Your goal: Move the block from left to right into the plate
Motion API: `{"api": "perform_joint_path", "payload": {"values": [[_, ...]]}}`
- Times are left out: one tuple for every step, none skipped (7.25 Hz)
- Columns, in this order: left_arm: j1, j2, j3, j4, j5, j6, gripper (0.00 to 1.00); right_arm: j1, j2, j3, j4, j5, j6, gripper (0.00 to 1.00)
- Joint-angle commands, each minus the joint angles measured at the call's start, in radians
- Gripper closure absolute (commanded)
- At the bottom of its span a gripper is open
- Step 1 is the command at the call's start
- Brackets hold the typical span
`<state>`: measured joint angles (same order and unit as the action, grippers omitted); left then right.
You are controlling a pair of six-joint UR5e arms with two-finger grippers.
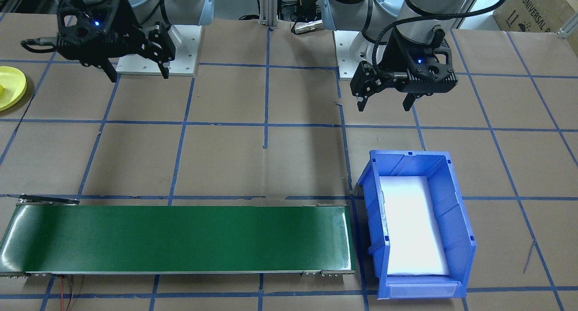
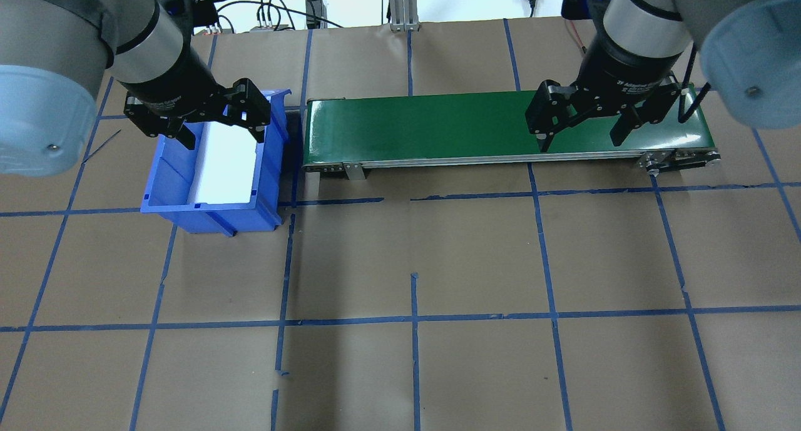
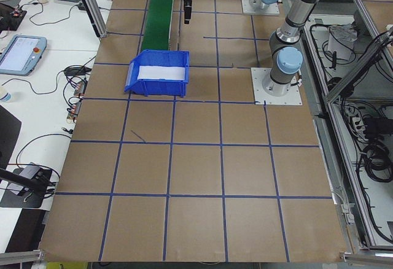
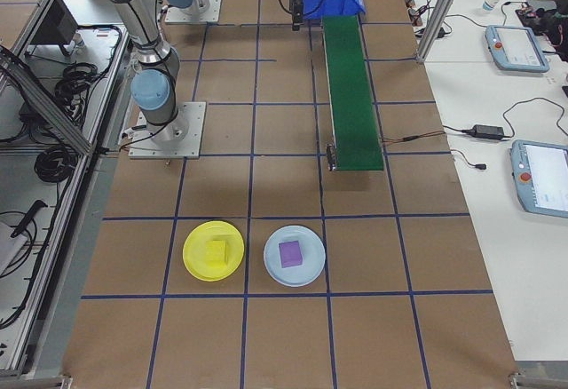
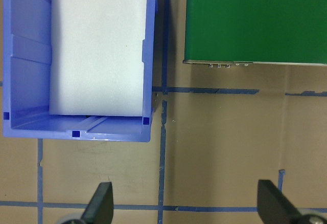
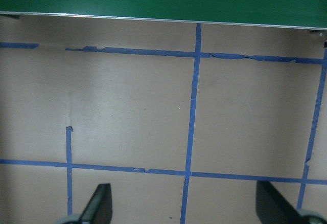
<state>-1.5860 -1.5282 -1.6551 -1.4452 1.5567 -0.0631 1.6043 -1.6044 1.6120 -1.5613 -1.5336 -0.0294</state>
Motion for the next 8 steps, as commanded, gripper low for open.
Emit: {"api": "perform_joint_path", "payload": {"values": [[0.001, 0.000, 0.000, 0.000, 0.000, 0.000, 0.00, -0.003, 0.000, -0.004, -0.037, -0.006, 0.041, 0.00], [0.001, 0.002, -0.002, 0.000, 0.000, 0.000, 0.00, 0.000, -0.012, -0.032, -0.033, -0.041, 0.200, 0.00], [0.001, 0.002, -0.002, 0.000, 0.000, 0.000, 0.00, 0.002, -0.011, -0.056, 0.001, -0.051, 0.239, 0.00], [0.003, 0.002, -0.002, 0.000, 0.000, 0.000, 0.00, 0.000, -0.009, -0.066, 0.010, -0.052, 0.241, 0.00], [0.003, 0.002, -0.002, 0.000, 0.000, 0.000, 0.00, 0.002, -0.009, -0.060, 0.004, -0.051, 0.240, 0.00], [0.003, 0.002, -0.002, 0.000, 0.000, 0.000, 0.00, 0.000, -0.009, -0.061, 0.007, -0.051, 0.236, 0.00], [0.003, 0.002, -0.002, 0.000, 0.000, 0.000, 0.00, 0.002, -0.009, -0.060, 0.009, -0.051, 0.230, 0.00], [0.003, 0.002, -0.002, 0.000, 0.000, 0.000, 0.00, 0.002, -0.009, -0.060, 0.007, -0.051, 0.230, 0.00]]}}
